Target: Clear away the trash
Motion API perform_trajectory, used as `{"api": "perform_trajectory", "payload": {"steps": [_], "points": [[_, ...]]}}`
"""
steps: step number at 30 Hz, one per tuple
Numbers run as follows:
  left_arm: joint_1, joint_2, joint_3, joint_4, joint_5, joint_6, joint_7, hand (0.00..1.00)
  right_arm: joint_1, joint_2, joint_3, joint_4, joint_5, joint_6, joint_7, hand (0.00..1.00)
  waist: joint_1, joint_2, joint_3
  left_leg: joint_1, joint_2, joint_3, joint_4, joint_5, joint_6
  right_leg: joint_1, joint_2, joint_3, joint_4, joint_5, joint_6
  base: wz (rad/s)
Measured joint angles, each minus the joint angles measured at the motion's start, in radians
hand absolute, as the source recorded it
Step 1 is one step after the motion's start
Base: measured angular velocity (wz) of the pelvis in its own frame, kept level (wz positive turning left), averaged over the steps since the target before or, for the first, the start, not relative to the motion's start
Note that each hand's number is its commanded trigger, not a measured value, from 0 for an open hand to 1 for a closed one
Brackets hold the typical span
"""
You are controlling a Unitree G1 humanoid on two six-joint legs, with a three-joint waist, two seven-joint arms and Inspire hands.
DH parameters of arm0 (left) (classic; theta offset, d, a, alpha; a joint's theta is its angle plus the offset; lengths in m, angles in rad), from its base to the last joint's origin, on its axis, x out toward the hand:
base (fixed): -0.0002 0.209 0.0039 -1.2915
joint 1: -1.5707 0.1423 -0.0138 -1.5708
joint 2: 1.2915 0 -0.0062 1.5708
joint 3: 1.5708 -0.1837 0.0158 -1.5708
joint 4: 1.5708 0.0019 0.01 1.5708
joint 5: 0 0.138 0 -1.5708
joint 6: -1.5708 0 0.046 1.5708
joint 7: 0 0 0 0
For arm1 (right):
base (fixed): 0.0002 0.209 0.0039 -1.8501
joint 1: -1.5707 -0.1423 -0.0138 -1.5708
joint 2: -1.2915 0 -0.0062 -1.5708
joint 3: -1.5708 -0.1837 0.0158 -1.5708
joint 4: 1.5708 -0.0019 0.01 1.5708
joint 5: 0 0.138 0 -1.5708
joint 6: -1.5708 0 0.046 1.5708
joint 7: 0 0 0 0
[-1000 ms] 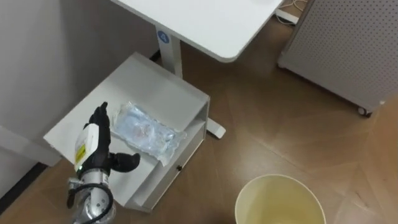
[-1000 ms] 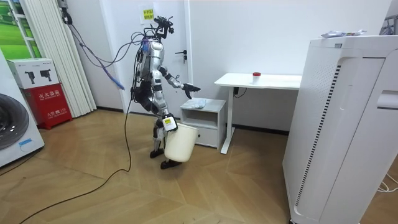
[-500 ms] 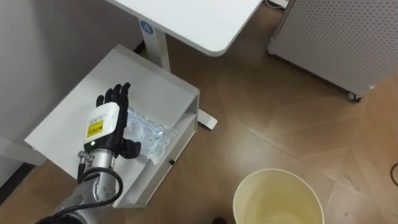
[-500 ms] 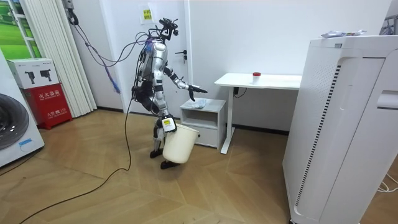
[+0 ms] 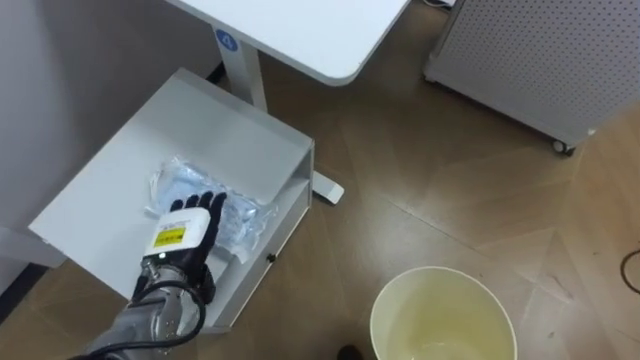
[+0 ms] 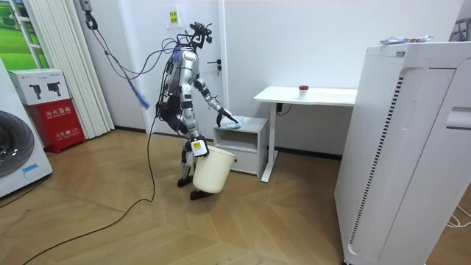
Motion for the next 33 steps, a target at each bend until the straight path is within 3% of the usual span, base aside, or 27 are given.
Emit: {"api": "perform_trajectory", "payload": {"steps": [1, 2, 11, 26, 28, 33], "points": [[0.0, 0.004, -0.01, 0.0, 0.0, 0.005, -0.009, 0.97, 0.0, 0.0, 0.0, -0.003, 0.0, 0.003, 0.0, 1.0, -0.001, 0.0, 0.0, -0.003, 0.0, 0.0, 0.001, 0.0, 0.0, -0.002, 0.0, 0.0, 0.0, 0.0, 0.0, 0.0], [0.0, 0.006, -0.015, -0.001, 0.0, 0.013, -0.022, 1.0, 0.0, 0.0, 0.001, -0.005, 0.0, 0.004, -0.001, 1.0, -0.001, 0.0, -0.0001, -0.004, 0.0, -0.001, 0.001, 0.0, 0.0, -0.004, 0.0, 0.0, 0.0, 0.0, 0.0, 0.0], [-0.064, 0.016, -0.014, -0.003, 0.003, 0.062, -0.058, 1.0, -0.006, -0.003, 0.014, -0.006, 0.0, 0.018, -0.004, 1.0, -0.004, 0.0, -0.0029, 0.018, 0.0, 0.001, 0.001, 0.0, 0.0, 0.015, 0.002, 0.004, 0.0, 0.0, 0.0, -0.01], [-0.042, 0.013, -0.031, 0.002, 0.025, 0.096, -0.191, 1.0, -0.006, -0.005, 0.034, -0.009, 0.004, 0.024, -0.003, 1.0, -0.008, -0.001, -0.0073, 0.034, -0.002, -0.001, -0.003, 0.001, -0.001, 0.033, 0.0, 0.004, -0.005, 0.001, -0.001, 0.0], [-0.026, 0.012, -0.033, -0.002, 0.025, 0.096, -0.204, 1.0, -0.006, -0.004, 0.041, -0.009, 0.013, 0.023, -0.002, 1.0, -0.01, -0.001, -0.0139, 0.038, -0.001, -0.001, -0.008, 0.002, -0.002, 0.038, 0.001, 0.004, -0.014, 0.004, -0.001, 0.0], [0.017, 0.0, -0.049, -0.001, -0.033, 0.091, -0.204, 1.0, -0.006, -0.002, 0.082, -0.007, 0.079, 0.019, -0.003, 1.0, -0.012, 0.0, -0.0203, 0.06, 0.002, -0.004, -0.021, 0.005, -0.002, 0.072, 0.001, -0.009, -0.044, 0.012, -0.001, 0.0]]}}
